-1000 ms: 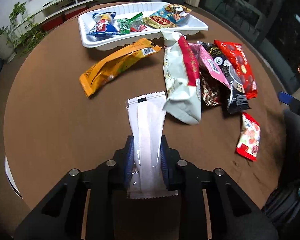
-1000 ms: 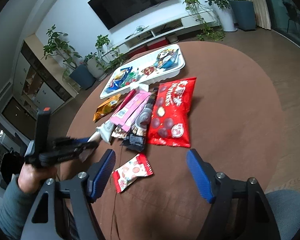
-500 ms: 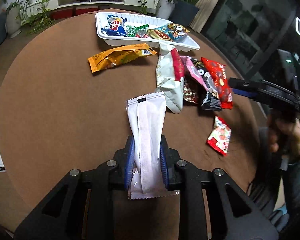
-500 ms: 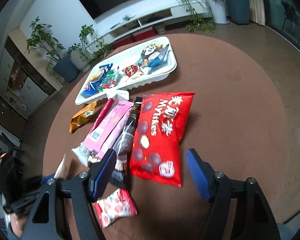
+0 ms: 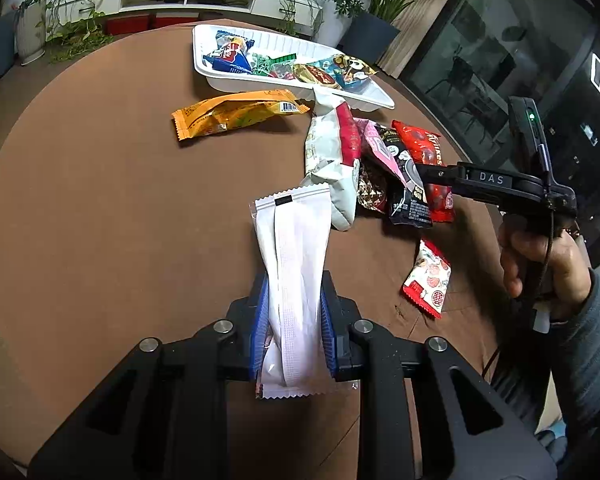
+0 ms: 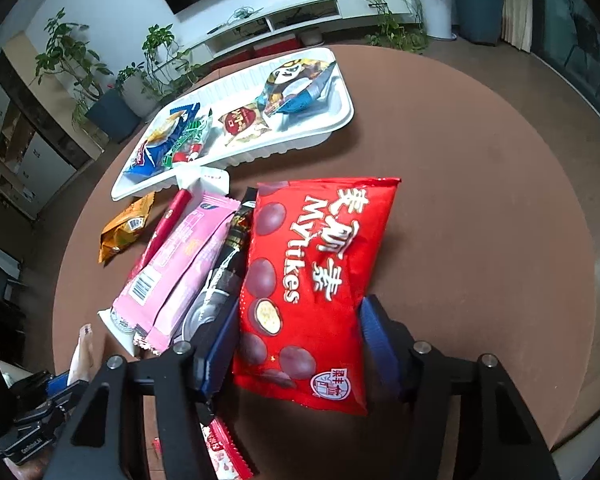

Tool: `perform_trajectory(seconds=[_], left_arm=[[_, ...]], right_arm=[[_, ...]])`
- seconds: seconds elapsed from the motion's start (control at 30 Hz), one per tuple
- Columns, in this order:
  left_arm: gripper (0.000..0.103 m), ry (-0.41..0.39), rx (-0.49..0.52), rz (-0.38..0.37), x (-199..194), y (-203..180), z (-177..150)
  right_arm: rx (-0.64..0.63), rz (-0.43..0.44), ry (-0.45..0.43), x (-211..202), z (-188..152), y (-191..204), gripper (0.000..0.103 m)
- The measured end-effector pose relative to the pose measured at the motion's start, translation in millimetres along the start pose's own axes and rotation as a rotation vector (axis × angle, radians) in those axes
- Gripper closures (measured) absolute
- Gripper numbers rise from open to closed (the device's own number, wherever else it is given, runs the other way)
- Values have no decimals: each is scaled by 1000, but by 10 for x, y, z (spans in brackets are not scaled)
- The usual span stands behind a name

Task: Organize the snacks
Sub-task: 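Grasp the white wrapper with the left gripper while the right grasps the red Mylikes bag, then lift the white wrapper in the left gripper while the right carries the Mylikes bag to the tray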

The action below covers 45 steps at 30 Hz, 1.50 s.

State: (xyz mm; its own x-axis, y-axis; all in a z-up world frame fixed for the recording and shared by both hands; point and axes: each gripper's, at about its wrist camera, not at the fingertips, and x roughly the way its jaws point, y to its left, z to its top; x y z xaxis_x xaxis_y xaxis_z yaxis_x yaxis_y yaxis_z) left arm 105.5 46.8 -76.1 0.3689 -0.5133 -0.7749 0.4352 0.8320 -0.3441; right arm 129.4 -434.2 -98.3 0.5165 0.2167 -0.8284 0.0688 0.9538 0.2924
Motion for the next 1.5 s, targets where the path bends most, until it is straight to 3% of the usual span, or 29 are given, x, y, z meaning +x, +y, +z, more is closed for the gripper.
perform_trajectory(seconds=[0.17,0.47,0.97,1.5], left_arm=[[82,-1,-3,-4,-11,15,-14],[82,-10,-18,-10,-41,39,-14],[82,-49,-42,-37,-150,47,10],[82,-141,-94,-31,-427,312,400]], right_arm=[[-4,2,-5,-24,-13,-55,58],[35,29,-18,-142,-99,-167,69],[108,108,-80,-682,-312,-426,71],[242,67,-164,-1009,-59,-1076,71]])
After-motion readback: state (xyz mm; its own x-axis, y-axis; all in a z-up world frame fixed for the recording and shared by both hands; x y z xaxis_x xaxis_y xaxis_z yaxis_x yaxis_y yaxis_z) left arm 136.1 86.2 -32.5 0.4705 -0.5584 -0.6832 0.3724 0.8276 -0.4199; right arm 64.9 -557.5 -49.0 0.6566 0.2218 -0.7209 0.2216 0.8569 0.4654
